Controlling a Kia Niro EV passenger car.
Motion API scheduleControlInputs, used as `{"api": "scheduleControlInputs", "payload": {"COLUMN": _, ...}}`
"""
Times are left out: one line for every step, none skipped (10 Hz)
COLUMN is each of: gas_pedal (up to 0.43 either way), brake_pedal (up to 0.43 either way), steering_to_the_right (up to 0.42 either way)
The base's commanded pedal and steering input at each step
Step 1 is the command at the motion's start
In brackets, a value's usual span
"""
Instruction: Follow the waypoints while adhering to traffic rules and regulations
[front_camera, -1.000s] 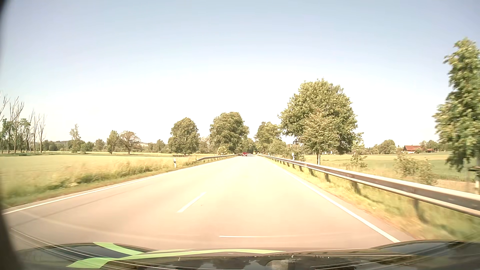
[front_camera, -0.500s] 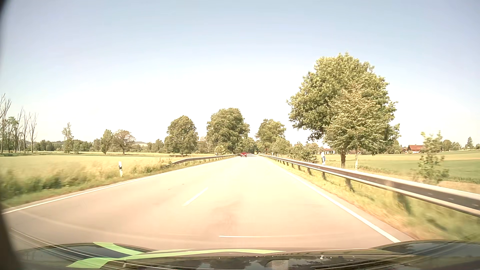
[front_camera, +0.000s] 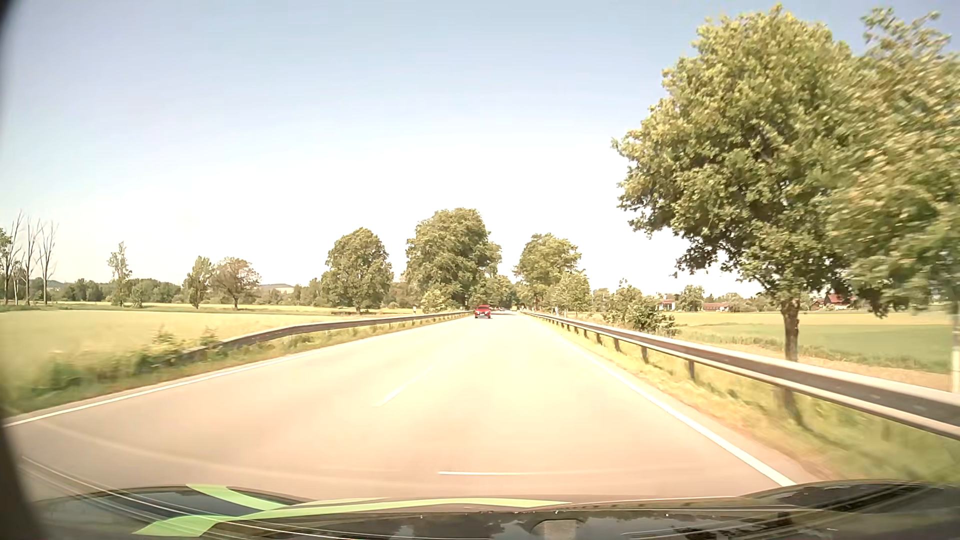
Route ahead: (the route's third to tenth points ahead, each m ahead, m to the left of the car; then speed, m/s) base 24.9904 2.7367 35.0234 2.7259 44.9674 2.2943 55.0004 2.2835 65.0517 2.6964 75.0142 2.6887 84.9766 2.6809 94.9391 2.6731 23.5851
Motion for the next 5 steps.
{"api": "scheduleControlInputs", "payload": {"gas_pedal": 0.378, "brake_pedal": 0.0, "steering_to_the_right": -0.004}}
{"api": "scheduleControlInputs", "payload": {"gas_pedal": 0.378, "brake_pedal": 0.0, "steering_to_the_right": -0.004}}
{"api": "scheduleControlInputs", "payload": {"gas_pedal": 0.378, "brake_pedal": 0.0, "steering_to_the_right": -0.004}}
{"api": "scheduleControlInputs", "payload": {"gas_pedal": 0.378, "brake_pedal": 0.0, "steering_to_the_right": -0.004}}
{"api": "scheduleControlInputs", "payload": {"gas_pedal": 0.358, "brake_pedal": 0.0, "steering_to_the_right": -0.004}}
